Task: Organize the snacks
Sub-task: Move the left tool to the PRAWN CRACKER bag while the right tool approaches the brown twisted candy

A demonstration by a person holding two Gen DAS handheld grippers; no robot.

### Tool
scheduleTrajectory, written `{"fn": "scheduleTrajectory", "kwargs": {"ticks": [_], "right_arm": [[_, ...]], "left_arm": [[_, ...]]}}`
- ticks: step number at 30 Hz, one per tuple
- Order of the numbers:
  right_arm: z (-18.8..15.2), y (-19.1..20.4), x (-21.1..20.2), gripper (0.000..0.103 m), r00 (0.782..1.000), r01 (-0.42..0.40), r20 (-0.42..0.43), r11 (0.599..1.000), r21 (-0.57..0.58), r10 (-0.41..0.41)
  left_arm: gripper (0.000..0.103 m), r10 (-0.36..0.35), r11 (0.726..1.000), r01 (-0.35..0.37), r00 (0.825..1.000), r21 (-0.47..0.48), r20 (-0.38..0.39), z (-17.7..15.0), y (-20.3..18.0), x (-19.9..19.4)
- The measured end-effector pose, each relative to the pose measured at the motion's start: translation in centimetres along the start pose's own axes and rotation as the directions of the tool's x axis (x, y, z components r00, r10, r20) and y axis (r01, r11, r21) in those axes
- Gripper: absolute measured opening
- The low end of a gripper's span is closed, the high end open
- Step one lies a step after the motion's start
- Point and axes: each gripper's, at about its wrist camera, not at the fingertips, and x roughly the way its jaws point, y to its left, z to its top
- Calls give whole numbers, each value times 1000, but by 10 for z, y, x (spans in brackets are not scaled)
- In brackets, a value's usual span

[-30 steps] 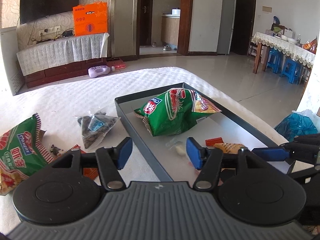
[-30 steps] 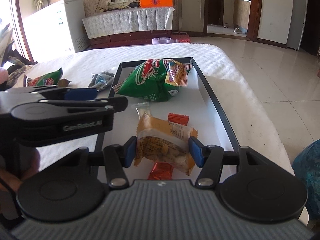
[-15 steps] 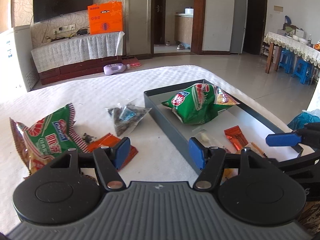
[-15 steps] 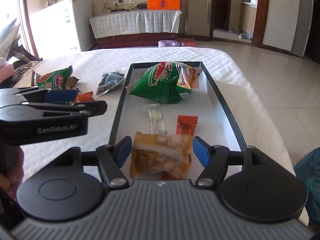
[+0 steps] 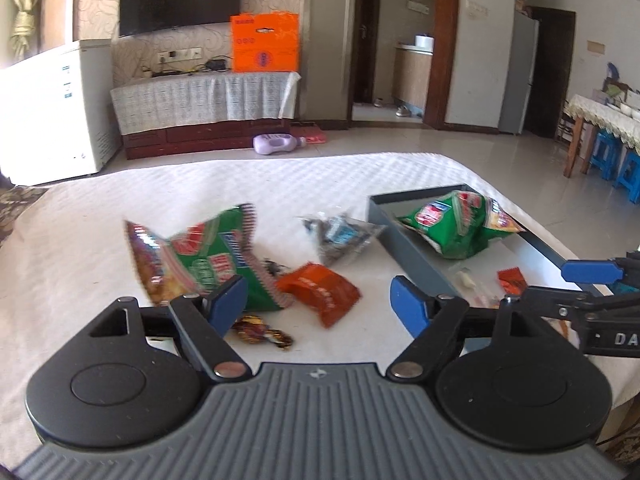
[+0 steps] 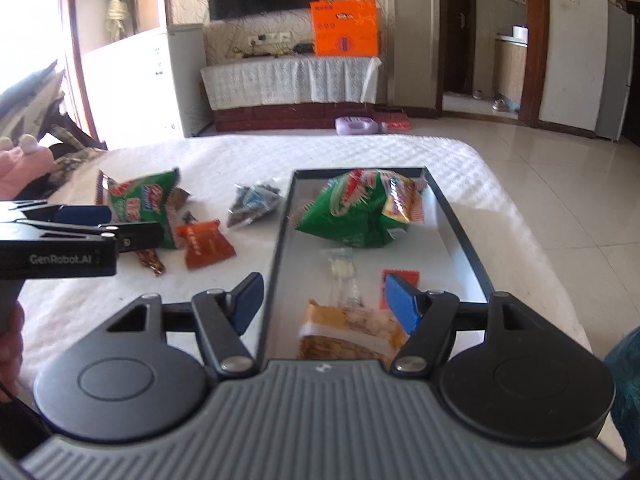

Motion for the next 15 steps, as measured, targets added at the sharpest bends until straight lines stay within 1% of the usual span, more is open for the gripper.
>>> {"fn": "scheduleTrajectory", "kwargs": {"ticks": [3, 6, 8, 13, 15], "right_arm": [[2, 15, 3, 69, 999, -52, 2, 998, -26, 53], [4, 35, 11, 69, 995, -95, -16, 993, -72, 94], [4, 51, 17, 69, 992, -126, -32, 987, -98, 123], [6, 85, 34, 69, 981, -192, -68, 970, -146, 184], [5, 99, 43, 69, 975, -218, -87, 961, -170, 206]], "left_arm": [[82, 55, 997, -55, 999, -52, -1, 0, 28, -1], [82, 98, 989, -101, 995, -111, -33, -2, 57, 6], [82, 116, 983, -120, 992, -135, -43, -4, 73, 9], [85, 145, 977, -152, 988, -148, -60, -7, 96, 24], [86, 153, 972, -165, 985, -168, -86, -7, 105, 33]]}}
